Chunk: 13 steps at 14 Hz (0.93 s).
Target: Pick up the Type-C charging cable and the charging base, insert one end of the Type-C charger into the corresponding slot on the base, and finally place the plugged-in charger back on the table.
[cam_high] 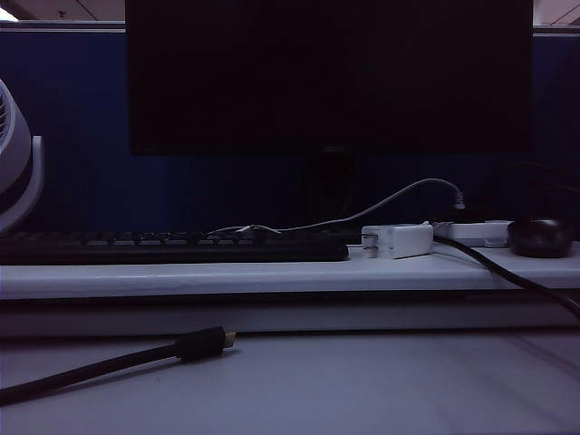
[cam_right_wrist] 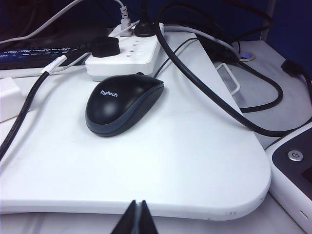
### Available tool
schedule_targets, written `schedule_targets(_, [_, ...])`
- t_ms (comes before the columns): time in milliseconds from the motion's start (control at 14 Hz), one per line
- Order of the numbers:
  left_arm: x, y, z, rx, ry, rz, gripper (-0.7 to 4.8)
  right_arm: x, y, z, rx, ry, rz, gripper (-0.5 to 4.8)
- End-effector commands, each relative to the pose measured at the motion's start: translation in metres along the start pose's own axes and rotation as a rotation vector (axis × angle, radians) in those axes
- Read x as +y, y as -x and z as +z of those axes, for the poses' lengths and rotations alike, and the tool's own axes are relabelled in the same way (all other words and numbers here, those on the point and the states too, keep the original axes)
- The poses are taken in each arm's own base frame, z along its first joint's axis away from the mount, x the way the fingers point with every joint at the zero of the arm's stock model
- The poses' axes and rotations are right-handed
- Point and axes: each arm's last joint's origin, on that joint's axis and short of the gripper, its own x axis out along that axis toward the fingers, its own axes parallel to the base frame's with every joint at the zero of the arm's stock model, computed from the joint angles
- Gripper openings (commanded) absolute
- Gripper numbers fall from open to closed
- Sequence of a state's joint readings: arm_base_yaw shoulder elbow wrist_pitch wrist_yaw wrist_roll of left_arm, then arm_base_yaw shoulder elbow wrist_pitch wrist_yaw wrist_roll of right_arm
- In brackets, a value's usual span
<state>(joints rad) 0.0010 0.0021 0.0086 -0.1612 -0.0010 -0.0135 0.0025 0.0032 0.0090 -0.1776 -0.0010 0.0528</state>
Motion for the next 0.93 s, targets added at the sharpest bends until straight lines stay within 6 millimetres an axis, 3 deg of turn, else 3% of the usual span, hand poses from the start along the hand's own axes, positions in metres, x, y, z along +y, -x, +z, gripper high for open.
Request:
schedule_targets(71, [0.000, 0.000, -0.001, 0.014, -0.002, -0.007, -0.05, 0.000, -0.001, -0.002, 0.008, -0.004, 0.001, -0.01])
schedule_targets(499, [0.000, 0.000, 0.000, 0.004, 0.058, -0.006, -0.06, 0.000, 0.000, 0.003, -0.049, -0.016, 0.005, -0.01])
schedule_targets(641, [0.000, 0.005, 0.022, -0.135, 0.191, -0.014, -0.06, 0.001, 0.008, 0.030, -0.168, -0.105, 0.016, -0.01])
schedule_targets(926, [0.001, 0.021, 0.060, -0.261, 0.217, 0.048, -0.06, 0.002, 0.027, 0.069, -0.294, -0.112, -0.027, -0.01])
